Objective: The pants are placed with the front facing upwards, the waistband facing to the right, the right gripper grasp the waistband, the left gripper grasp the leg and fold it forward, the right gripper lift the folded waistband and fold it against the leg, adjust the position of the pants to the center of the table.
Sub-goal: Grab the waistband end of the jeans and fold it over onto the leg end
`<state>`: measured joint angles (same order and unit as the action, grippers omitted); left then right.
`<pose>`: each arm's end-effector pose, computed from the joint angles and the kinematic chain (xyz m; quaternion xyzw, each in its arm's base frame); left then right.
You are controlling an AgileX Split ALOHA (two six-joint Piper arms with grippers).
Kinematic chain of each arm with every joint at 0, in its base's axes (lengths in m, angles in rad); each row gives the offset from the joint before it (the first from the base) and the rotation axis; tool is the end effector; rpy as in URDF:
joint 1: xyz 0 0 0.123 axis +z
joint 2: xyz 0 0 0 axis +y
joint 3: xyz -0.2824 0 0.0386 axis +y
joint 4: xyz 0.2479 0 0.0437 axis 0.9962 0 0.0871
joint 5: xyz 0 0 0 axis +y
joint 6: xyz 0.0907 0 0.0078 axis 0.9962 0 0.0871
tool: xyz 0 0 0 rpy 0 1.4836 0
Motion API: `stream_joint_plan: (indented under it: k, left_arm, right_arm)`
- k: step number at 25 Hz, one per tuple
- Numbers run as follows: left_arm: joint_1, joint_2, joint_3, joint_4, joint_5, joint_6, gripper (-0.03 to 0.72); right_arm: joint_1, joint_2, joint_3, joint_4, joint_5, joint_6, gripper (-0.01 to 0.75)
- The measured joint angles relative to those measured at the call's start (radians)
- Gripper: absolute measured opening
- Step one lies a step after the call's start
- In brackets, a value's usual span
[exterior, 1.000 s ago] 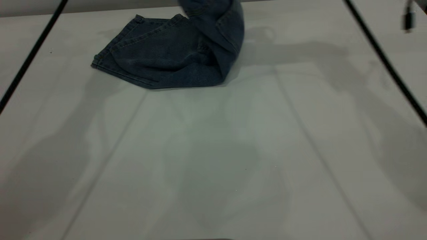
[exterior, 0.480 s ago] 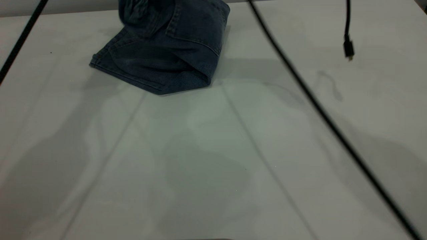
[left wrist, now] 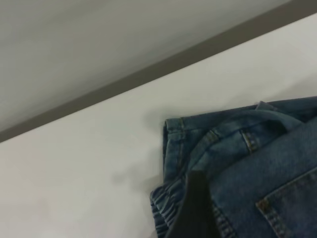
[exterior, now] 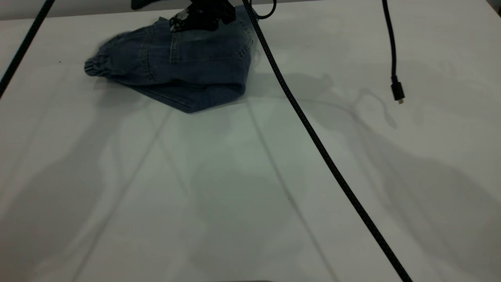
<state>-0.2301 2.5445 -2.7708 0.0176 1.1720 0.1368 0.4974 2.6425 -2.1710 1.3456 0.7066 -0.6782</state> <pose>0.5323 -0.1232 0.2791 0.1713 0.9214 -0.0075 0.3487 0.4701 0.3209 0.1124 -0.1182 0.8342 0.4868 0.2308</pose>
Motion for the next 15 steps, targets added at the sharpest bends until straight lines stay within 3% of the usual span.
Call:
stream_joint_plan:
  k: [2,4,10,15]
  left_arm:
    - [0.000,0.000,0.000,-0.003,0.000,0.001,0.548]
    - [0.000,0.000,0.000,-0.005,0.000,0.007,0.548]
    - [0.000,0.000,0.000,-0.007,0.000,0.089,0.548]
    - [0.000,-0.006,0.057,-0.018,0.000,0.101,0.548]
  right_arm:
    - [-0.010,0.000,-0.007,-0.042,0.018,0.000,0.666]
    - [-0.025,0.000,-0.026,-0.131,0.047,0.016,0.676]
    - [-0.119,0.000,-0.168,-0.572,0.211,0.282,0.640]
    - [-0.235,0.000,-0.314,-0.775,0.361,0.469,0.612]
